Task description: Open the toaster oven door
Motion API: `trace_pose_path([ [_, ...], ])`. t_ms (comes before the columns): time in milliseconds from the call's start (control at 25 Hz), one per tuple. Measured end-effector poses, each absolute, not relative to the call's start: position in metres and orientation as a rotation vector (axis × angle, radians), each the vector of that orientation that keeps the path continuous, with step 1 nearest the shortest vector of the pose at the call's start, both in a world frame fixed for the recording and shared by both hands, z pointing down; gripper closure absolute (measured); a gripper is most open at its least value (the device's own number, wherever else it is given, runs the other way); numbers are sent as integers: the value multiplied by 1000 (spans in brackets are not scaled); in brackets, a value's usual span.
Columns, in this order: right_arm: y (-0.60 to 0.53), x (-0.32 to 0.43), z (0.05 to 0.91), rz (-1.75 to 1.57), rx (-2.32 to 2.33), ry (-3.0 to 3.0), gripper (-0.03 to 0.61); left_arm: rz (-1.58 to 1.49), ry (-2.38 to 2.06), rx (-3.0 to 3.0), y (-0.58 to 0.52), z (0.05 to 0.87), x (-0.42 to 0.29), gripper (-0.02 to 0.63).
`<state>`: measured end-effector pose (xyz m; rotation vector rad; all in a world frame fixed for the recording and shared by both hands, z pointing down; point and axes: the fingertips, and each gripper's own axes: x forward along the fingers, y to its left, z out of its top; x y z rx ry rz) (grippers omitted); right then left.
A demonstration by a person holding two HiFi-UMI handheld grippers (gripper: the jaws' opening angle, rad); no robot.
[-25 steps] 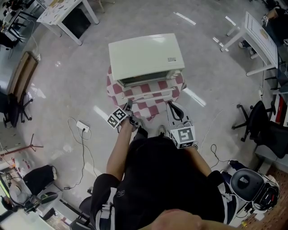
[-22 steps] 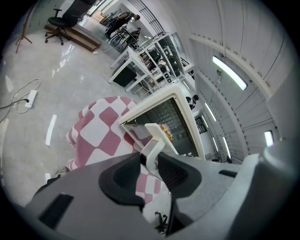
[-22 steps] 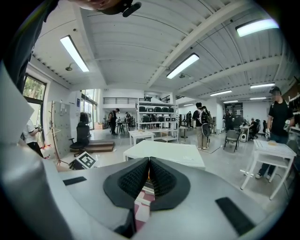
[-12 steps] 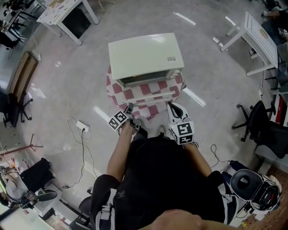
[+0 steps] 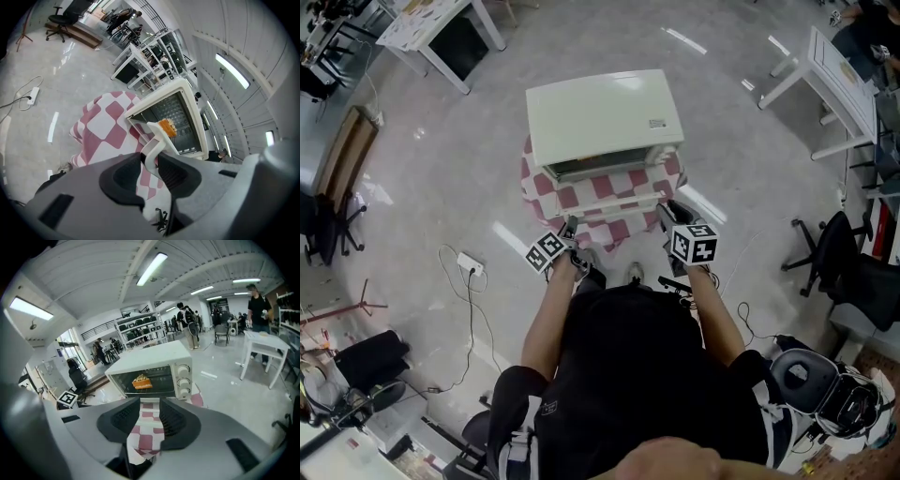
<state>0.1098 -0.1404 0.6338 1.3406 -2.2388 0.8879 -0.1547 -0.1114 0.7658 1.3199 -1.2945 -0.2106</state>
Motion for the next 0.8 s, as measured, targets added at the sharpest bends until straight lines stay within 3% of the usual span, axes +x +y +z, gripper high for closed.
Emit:
trace_pose_path([
  [480,-184,143,708,1388,1271,-2048,391,-202,-1280,1324,-110,767,-153,494],
  [800,-186,138,738,1666,1202,-1941,393,-208,-1281,1315,-108,770,-152,495],
])
